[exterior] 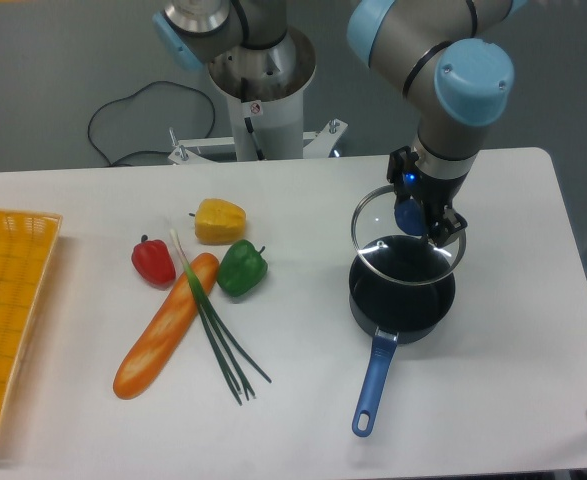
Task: Place the lid on the table
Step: 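Lift the glass lid off the saucepan with the gripper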
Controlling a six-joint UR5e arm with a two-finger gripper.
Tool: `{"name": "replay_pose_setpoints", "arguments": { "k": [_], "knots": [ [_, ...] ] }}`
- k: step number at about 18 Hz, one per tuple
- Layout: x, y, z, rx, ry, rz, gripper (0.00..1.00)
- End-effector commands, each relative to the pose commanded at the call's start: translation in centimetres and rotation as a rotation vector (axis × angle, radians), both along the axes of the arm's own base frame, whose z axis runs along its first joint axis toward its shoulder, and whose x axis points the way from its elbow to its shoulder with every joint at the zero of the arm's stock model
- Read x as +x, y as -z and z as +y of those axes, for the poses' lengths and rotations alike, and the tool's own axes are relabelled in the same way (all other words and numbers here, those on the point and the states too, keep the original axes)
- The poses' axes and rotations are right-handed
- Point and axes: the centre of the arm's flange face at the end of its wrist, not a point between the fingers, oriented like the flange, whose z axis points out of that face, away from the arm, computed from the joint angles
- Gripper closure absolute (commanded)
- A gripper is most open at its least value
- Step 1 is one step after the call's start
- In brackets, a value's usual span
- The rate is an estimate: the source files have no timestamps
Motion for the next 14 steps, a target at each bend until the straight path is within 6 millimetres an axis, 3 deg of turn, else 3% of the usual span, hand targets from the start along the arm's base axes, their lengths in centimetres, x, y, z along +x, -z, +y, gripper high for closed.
{"name": "replay_pose_setpoints", "arguments": {
  "k": [14],
  "knots": [
    [-0.44, -0.07, -0.56, -0.005, -0.009, 0.004, 0.39]
  ]
}}
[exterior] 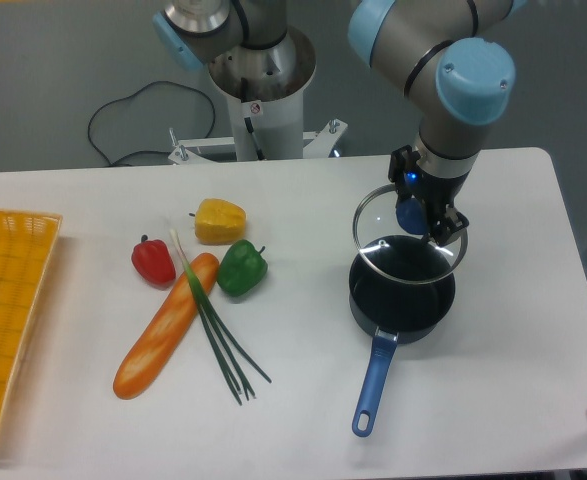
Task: Place the lid on the table
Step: 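Lift the glass lid off the saucepan with the gripper, then carry the held glass lid away from the saucepan and lower it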
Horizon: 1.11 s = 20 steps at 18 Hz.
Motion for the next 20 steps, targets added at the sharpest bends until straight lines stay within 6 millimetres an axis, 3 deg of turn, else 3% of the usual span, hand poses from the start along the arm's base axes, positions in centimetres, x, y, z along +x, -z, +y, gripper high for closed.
{"name": "replay_pose_setpoints", "arguments": {
  "k": [12, 20],
  "knots": [
    [-1.9, 0.4, -2.1, -0.042, 0.079, 0.014, 0.39],
    [-4.5, 1.4, -5.8, -0.043, 0.134, -0.001, 0.39]
  ]
}}
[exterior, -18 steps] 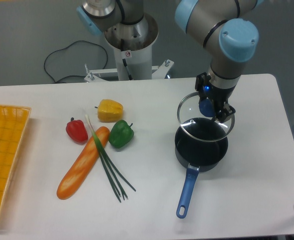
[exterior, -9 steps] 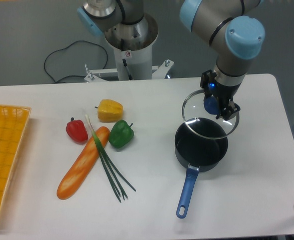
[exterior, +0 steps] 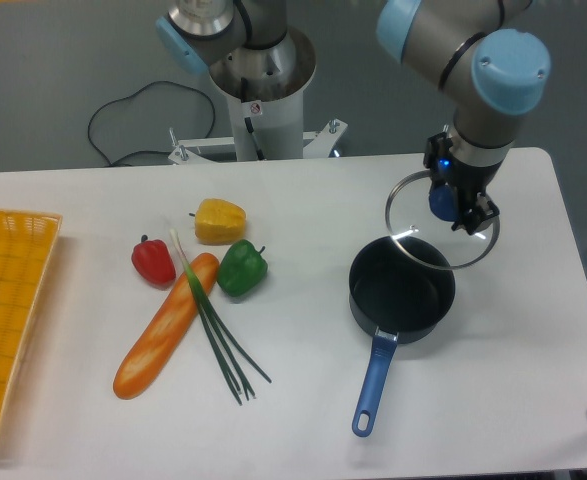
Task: Place the lid on the table
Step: 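Carry the held glass lid away from the saucepan and lower it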
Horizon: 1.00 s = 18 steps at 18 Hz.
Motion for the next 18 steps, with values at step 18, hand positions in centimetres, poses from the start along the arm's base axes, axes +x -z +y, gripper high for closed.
{"name": "replay_pose_setpoints", "arguments": {
  "k": [18],
  "knots": [
    [-6.0, 5.8, -5.6, -0.033, 0.048, 0.041, 0.39]
  ]
}}
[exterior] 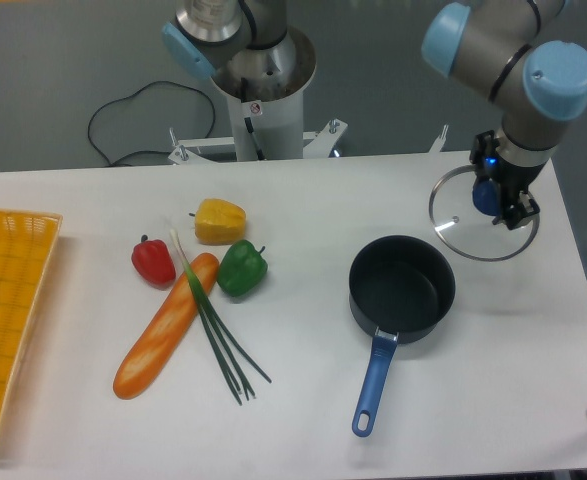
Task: Place the lid on the table
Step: 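Carry the held glass lid away from the saucepan and lower it, then lower the glass lid flat onto the table beside the saucepan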
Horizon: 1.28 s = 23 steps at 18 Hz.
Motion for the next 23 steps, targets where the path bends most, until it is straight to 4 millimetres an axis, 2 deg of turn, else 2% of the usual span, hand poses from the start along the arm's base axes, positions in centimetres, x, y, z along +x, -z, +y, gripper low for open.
{"name": "replay_pose_setpoints", "arguments": {
  "k": [1, 4, 8, 15, 23],
  "knots": [
    [-0.4, 0.8, -0.2, 0.002, 0.008, 0.010, 0.39],
    [-0.9, 1.0, -0.8, 0.004, 0.005, 0.021, 0.39],
    [-1.6, 2.2, -1.4, 0.003, -0.003, 0.016, 0.39],
    [-2.2, 5.2, -0.7, 0.002, 0.003, -0.008, 0.39],
    [-2.1, 6.9, 0.1, -0.005, 0.017, -0.035, 0.39]
  ]
}}
